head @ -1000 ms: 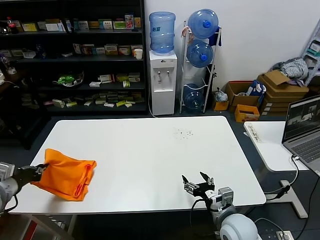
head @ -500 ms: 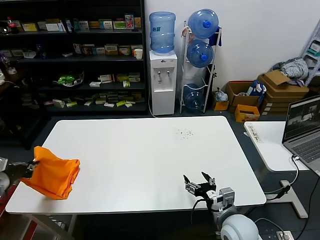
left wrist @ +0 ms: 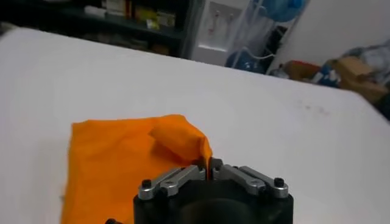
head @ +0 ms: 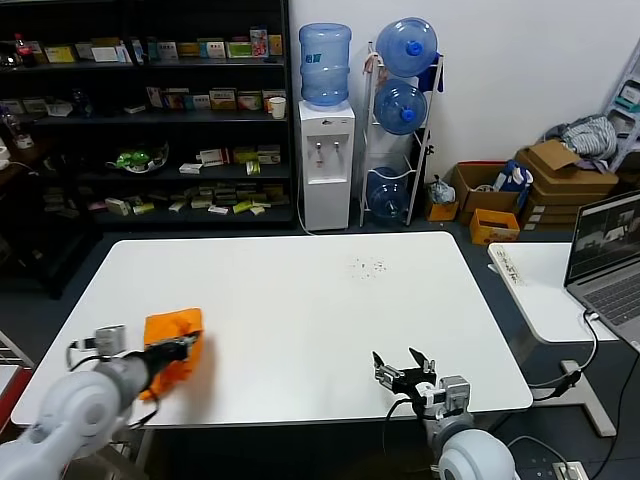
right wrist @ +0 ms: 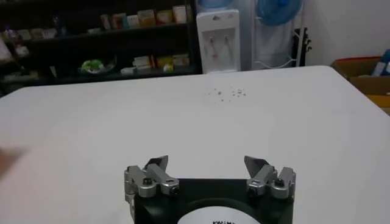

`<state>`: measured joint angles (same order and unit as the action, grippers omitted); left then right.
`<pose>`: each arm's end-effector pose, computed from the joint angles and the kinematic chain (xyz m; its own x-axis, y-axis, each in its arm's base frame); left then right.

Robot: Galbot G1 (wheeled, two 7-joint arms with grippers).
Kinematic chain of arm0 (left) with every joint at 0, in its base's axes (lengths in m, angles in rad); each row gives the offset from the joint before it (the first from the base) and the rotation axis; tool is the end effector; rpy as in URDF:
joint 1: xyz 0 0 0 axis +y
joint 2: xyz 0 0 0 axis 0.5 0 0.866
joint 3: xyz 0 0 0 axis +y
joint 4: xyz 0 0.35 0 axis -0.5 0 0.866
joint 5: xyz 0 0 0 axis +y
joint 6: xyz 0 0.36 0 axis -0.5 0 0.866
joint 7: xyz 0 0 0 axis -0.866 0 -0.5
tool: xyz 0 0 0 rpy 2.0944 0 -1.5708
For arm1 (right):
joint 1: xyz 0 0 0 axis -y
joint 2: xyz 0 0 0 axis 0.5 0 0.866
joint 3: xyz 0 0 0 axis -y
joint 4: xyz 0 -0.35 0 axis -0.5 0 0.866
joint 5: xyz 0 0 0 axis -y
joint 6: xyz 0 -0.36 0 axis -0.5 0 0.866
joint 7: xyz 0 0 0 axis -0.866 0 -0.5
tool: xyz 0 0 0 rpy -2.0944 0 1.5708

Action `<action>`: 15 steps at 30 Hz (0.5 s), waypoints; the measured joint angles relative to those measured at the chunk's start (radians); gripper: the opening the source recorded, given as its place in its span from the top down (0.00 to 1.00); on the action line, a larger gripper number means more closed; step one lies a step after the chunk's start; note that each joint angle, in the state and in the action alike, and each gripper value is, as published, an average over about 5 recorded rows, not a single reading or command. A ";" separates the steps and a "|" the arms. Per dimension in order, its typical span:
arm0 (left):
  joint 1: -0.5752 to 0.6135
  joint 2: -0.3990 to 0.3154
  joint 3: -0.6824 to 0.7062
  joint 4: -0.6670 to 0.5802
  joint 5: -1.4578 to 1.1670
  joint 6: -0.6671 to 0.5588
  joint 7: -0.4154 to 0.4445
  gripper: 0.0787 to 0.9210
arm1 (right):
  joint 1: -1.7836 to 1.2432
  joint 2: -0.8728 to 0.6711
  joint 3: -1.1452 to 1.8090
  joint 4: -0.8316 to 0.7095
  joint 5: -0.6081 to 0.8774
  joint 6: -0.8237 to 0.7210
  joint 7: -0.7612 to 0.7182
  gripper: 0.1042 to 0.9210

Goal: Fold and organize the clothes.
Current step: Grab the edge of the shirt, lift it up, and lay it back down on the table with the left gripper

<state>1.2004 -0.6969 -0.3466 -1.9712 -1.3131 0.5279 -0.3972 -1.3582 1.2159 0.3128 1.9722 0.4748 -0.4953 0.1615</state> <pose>0.2952 0.1233 -0.2270 -0.7660 0.2164 0.6053 0.0532 0.9597 -0.2758 0.2411 -0.0077 -0.3090 -0.8467 -0.2209 0.4841 -0.1774 0.9749 0.1346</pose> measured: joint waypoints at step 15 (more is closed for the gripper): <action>-0.368 -0.262 0.416 0.079 -0.107 -0.034 -0.153 0.95 | 0.024 0.013 -0.010 -0.016 0.008 -0.018 0.012 0.12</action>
<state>0.8325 -0.9594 0.0694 -1.8923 -1.4204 0.4936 -0.5498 -1.3346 1.2292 0.3029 1.9566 0.4831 -0.5136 0.1737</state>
